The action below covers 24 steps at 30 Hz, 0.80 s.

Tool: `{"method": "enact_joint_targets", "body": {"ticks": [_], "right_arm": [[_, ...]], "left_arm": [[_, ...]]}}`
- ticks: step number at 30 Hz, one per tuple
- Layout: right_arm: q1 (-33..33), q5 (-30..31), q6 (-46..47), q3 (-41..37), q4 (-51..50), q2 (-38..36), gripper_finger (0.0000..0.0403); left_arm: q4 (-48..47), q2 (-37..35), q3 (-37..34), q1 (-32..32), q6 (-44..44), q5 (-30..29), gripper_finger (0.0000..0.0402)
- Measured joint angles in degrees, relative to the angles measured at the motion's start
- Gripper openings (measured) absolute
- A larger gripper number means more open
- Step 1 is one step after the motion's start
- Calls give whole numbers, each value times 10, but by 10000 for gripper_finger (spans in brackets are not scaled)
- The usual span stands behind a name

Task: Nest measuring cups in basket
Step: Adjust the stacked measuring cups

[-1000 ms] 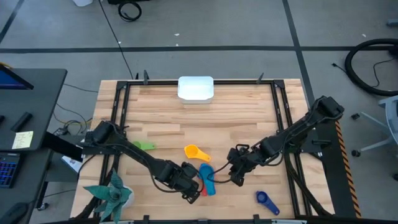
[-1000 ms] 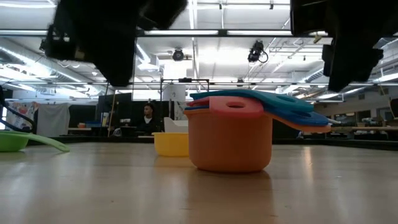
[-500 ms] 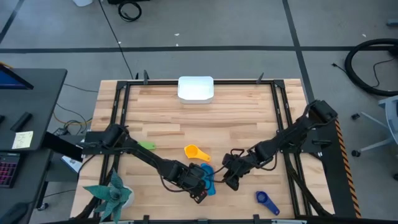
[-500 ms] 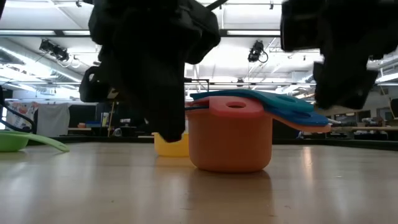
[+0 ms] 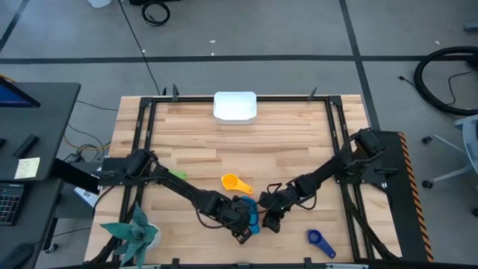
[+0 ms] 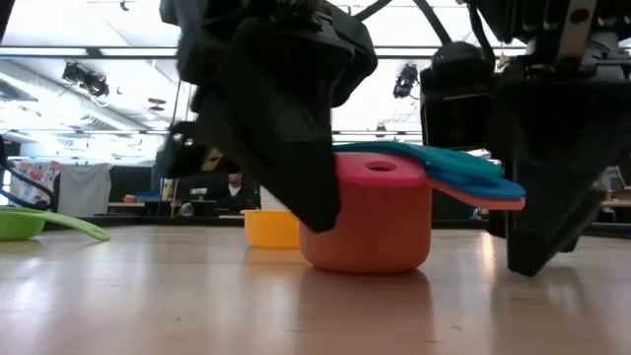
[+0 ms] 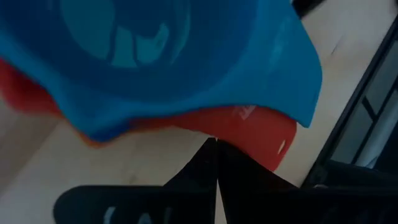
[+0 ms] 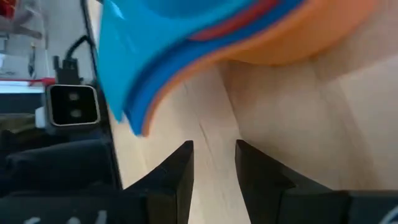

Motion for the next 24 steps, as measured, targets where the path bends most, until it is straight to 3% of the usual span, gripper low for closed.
{"method": "enact_joint_targets", "body": {"ticks": [8, 24], "right_arm": [[-17, -2, -16, 2, 75, -1, 121], [-32, -44, -58, 10, 45, 0, 116]], "left_arm": [[48, 0, 0, 16, 24, 3, 11], [25, 0, 0, 14, 36, 2, 11]]}}
